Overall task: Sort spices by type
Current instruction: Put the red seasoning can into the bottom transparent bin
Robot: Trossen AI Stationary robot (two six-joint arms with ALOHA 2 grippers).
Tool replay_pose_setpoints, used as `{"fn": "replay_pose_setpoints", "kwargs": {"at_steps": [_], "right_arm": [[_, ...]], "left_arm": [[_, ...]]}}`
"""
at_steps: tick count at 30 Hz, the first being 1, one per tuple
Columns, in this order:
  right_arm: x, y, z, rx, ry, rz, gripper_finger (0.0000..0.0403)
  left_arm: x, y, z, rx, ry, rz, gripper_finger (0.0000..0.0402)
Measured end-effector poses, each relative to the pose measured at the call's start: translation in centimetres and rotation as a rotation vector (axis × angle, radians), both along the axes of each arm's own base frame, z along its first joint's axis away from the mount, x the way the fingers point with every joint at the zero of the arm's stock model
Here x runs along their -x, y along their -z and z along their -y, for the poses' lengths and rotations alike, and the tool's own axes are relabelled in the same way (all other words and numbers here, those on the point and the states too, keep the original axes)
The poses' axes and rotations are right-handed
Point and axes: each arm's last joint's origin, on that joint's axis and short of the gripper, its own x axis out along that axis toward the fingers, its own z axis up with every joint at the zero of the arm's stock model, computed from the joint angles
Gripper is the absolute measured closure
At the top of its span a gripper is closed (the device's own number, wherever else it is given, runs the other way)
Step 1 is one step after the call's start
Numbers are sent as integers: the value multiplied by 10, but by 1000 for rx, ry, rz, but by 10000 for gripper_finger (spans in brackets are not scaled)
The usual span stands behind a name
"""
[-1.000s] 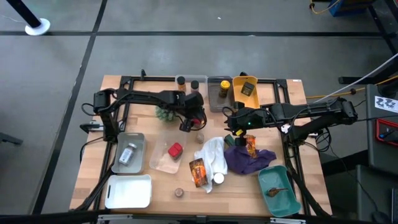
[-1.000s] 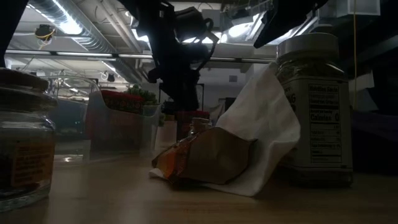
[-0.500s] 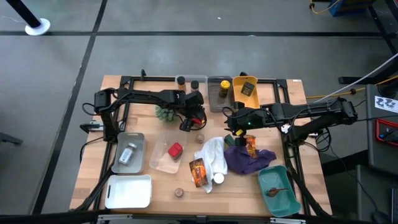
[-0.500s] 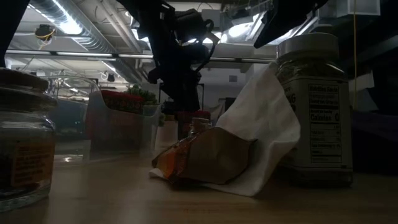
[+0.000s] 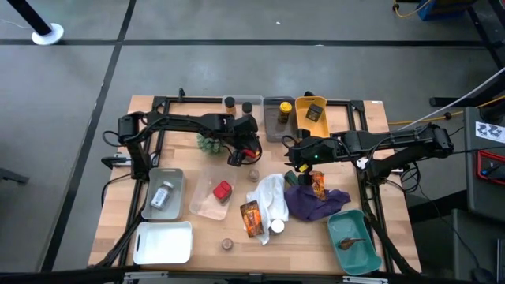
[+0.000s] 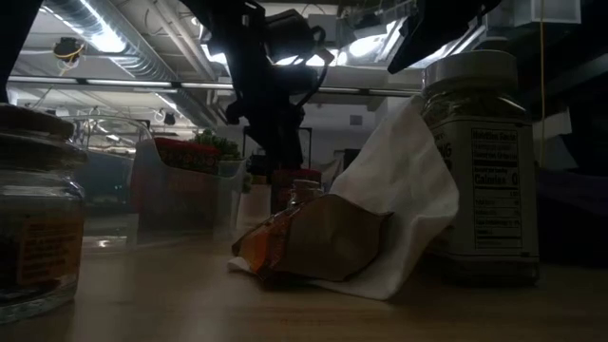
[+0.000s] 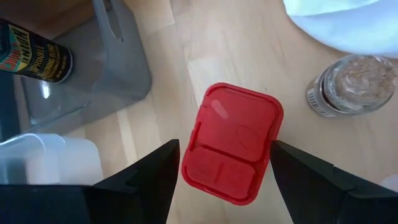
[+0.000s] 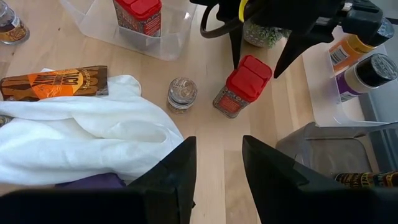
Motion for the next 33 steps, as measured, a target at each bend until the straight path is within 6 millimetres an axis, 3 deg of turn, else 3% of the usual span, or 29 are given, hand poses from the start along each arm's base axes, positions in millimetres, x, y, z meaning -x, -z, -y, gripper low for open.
{"fn": "replay_pose_setpoints", "kwargs": {"at_steps": [33], "right_arm": [[0, 0, 0, 0, -1, 0, 272]], "left_arm": [[-2, 6, -2, 21, 65, -11, 161]]}}
